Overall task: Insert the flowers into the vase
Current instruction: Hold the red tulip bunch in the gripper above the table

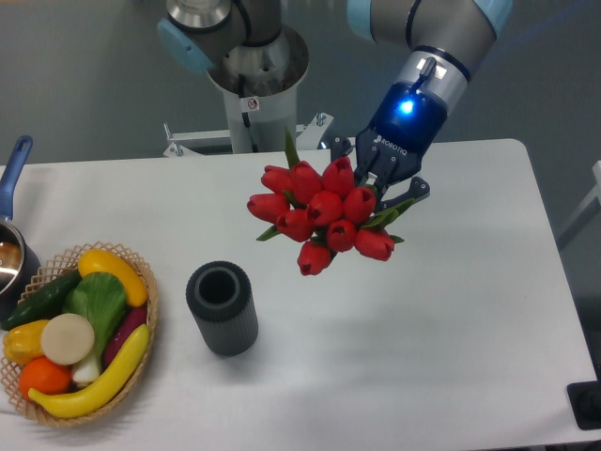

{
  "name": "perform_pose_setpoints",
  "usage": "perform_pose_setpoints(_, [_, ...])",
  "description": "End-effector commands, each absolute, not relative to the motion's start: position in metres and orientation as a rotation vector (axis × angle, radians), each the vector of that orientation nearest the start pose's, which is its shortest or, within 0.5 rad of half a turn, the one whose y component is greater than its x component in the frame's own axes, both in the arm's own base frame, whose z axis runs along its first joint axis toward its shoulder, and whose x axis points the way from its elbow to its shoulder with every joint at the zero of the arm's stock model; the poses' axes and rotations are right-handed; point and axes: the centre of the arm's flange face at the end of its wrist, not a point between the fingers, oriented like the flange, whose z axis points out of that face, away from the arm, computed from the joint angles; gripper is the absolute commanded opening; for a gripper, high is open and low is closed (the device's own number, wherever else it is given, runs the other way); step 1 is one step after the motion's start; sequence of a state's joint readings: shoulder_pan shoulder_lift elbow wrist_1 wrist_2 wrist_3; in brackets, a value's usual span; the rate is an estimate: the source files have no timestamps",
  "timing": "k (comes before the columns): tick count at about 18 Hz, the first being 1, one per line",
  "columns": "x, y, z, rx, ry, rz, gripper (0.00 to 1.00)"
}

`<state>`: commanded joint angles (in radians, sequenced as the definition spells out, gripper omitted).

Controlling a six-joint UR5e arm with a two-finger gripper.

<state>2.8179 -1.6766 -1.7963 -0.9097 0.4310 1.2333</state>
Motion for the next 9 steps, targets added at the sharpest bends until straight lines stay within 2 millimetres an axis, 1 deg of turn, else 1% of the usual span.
perform_pose_setpoints(9, [-0.4228,0.3787,0.4461,-1.971,0.193,-0.108,0.23])
